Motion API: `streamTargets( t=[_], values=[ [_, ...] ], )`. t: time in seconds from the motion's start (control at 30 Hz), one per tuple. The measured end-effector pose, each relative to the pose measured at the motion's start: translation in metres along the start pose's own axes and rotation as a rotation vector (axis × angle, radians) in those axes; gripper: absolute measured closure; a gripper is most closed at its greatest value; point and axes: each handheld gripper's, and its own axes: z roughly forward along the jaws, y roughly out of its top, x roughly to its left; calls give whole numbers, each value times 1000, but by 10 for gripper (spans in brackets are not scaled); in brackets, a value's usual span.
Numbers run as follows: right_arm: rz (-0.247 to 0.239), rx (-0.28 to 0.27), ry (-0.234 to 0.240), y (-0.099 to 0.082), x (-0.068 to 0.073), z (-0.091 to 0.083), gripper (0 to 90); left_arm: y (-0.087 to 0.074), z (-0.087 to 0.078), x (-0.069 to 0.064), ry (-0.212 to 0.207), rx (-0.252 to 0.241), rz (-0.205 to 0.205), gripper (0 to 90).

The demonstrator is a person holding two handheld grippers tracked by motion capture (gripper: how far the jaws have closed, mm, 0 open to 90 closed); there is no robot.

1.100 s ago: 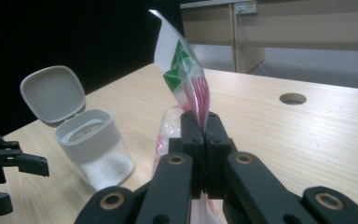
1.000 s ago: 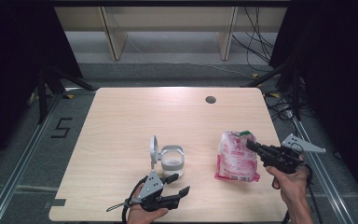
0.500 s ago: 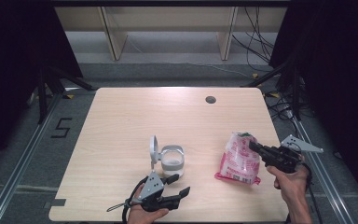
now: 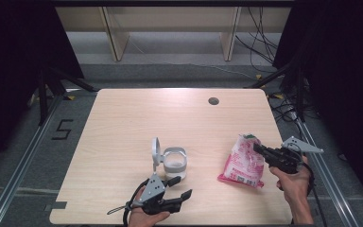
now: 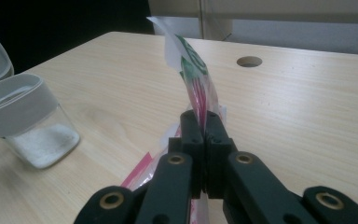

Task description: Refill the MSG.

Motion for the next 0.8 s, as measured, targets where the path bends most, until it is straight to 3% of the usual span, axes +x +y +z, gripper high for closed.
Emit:
streamTargets(
  t=[0.03, 0.1, 0.27, 0.33, 0.37, 0.47, 0.5, 0.57, 0.6, 0.63, 0.67, 0.8],
  values=[
    [-10, 15, 17, 0, -1, 0, 900, 0, 0, 2, -9, -6, 27, 393],
    [7, 22, 14, -1, 0, 1, 900, 0, 0, 1, -8, -17, -2, 393],
    [1, 22, -17, -2, 1, 7, 900, -1, 0, 1, -7, -23, -12, 393],
    [29, 35, -8, -4, 1, 10, 900, -1, 0, 1, -6, -22, -11, 393],
    [3, 30, -17, -4, -1, 13, 899, -1, 0, 1, -6, -22, -11, 393],
    [31, 37, -18, -6, -1, 13, 899, 1, -2, 1, 6, -6, -1, 393],
    [38, 42, -15, -6, -1, 13, 899, 1, -3, 3, -1, -11, 28, 393],
    [26, 34, -27, -6, -3, 14, 898, 1, -3, 4, 4, -11, 26, 392],
    [-1, 34, -40, -7, -6, 14, 898, 1, -2, 3, 9, -15, 0, 391],
    [29, 43, -24, -7, -5, 14, 898, 1, -3, 4, 3, -12, 29, 392],
    [19, 45, -33, -7, -6, 15, 898, 1, -3, 4, 5, -14, 29, 392],
    [17, 45, -50, -8, -8, 16, 894, 1, -4, 3, 16, -11, -5, 390]
  ],
)
